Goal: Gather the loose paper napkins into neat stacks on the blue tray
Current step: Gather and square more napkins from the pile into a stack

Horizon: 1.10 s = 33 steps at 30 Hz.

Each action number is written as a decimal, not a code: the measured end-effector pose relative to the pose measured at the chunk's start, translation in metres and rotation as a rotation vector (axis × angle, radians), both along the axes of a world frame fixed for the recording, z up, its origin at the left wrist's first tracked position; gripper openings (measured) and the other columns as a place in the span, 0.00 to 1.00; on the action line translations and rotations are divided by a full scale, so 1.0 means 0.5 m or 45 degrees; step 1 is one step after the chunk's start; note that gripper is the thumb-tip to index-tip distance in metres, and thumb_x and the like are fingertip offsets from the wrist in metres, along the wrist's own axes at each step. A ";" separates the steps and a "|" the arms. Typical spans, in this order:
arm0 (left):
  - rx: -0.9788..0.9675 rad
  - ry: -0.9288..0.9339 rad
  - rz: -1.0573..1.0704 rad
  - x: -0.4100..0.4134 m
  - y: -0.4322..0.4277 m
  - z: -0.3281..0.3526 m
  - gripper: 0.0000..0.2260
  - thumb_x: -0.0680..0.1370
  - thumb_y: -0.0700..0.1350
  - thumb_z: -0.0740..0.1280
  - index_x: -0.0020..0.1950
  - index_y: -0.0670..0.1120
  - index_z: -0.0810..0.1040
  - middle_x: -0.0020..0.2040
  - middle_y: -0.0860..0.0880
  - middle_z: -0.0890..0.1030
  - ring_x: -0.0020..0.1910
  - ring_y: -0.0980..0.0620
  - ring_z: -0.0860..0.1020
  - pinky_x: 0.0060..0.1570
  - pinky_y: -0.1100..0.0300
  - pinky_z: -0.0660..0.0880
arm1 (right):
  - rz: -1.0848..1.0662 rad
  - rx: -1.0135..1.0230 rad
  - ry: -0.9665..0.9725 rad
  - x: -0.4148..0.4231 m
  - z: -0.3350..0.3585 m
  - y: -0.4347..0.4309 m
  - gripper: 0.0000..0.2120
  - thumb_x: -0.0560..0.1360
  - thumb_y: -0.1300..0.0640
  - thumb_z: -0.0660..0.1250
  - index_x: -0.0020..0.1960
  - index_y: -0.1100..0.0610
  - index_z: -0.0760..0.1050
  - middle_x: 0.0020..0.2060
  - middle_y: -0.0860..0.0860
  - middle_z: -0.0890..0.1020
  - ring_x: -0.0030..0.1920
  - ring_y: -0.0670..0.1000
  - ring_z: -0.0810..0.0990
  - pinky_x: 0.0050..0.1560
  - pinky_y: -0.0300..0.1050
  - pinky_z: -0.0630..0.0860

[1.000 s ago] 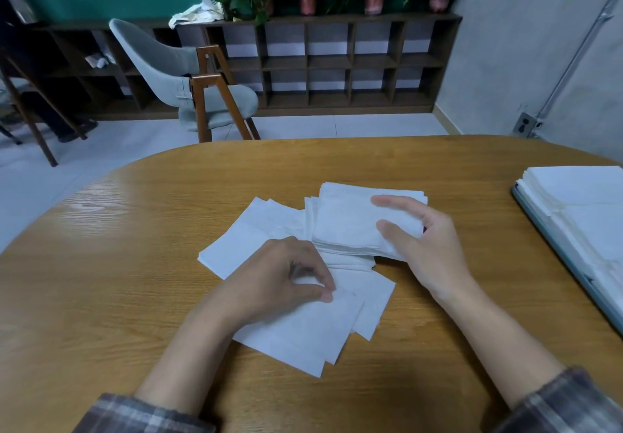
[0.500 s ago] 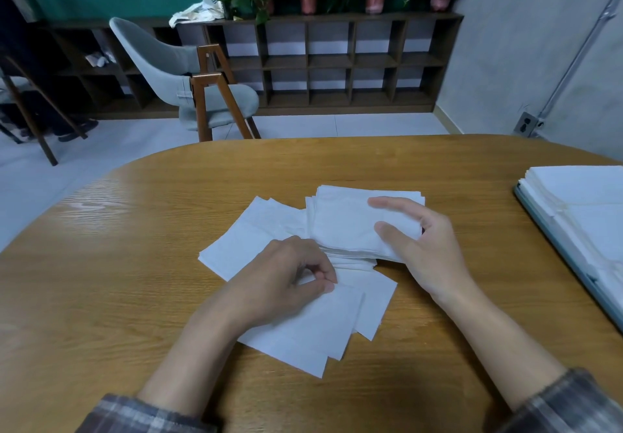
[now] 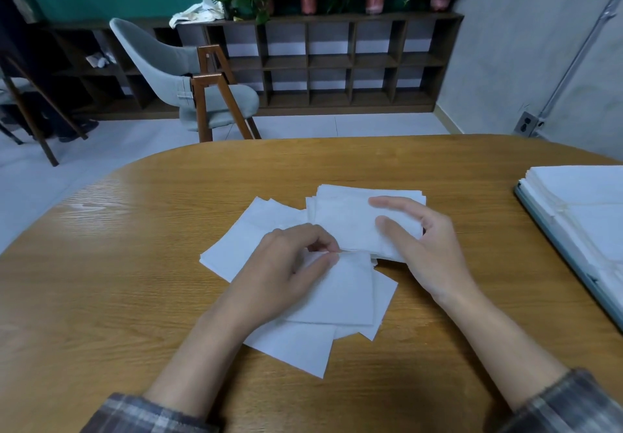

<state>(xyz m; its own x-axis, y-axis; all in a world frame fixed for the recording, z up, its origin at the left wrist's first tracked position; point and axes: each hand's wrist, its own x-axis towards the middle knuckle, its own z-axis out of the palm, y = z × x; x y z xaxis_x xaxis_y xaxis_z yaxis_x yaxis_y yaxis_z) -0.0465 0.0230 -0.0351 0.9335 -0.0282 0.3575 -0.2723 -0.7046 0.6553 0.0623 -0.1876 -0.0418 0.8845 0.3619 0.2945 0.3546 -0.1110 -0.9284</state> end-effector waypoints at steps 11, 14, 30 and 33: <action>-0.250 -0.358 0.144 -0.001 -0.022 0.009 0.03 0.80 0.38 0.74 0.51 0.46 0.85 0.46 0.56 0.84 0.46 0.53 0.82 0.49 0.66 0.73 | 0.358 -0.039 0.105 -0.032 0.003 0.009 0.09 0.77 0.48 0.74 0.52 0.52 0.86 0.47 0.52 0.87 0.49 0.51 0.85 0.48 0.48 0.77; -0.268 -0.293 0.133 -0.004 -0.025 0.013 0.07 0.79 0.43 0.76 0.56 0.49 0.84 0.47 0.56 0.84 0.48 0.52 0.82 0.48 0.62 0.76 | 0.300 -0.010 0.096 -0.031 0.005 0.012 0.09 0.79 0.51 0.75 0.50 0.57 0.86 0.45 0.58 0.87 0.45 0.59 0.84 0.43 0.51 0.77; -0.757 0.075 0.296 0.006 0.005 0.034 0.20 0.72 0.48 0.83 0.62 0.57 0.84 0.52 0.34 0.81 0.36 0.33 0.74 0.37 0.46 0.75 | 0.392 0.279 0.492 -0.022 0.021 0.005 0.18 0.75 0.55 0.76 0.64 0.51 0.81 0.59 0.52 0.86 0.59 0.53 0.86 0.53 0.44 0.80; -0.752 0.107 0.304 0.007 0.003 0.025 0.20 0.72 0.48 0.83 0.61 0.60 0.84 0.49 0.37 0.79 0.41 0.35 0.74 0.41 0.51 0.77 | 0.432 0.287 0.526 -0.020 0.019 0.003 0.20 0.73 0.54 0.74 0.65 0.47 0.80 0.62 0.52 0.85 0.60 0.55 0.85 0.55 0.47 0.80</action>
<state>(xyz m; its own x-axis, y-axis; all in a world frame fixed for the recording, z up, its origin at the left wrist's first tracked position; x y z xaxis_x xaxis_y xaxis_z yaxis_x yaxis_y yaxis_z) -0.0432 0.0243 -0.0223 0.9152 0.3634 0.1744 -0.0829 -0.2536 0.9638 0.0521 -0.1858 -0.0322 0.7881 0.6134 0.0522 -0.0610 0.1622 -0.9849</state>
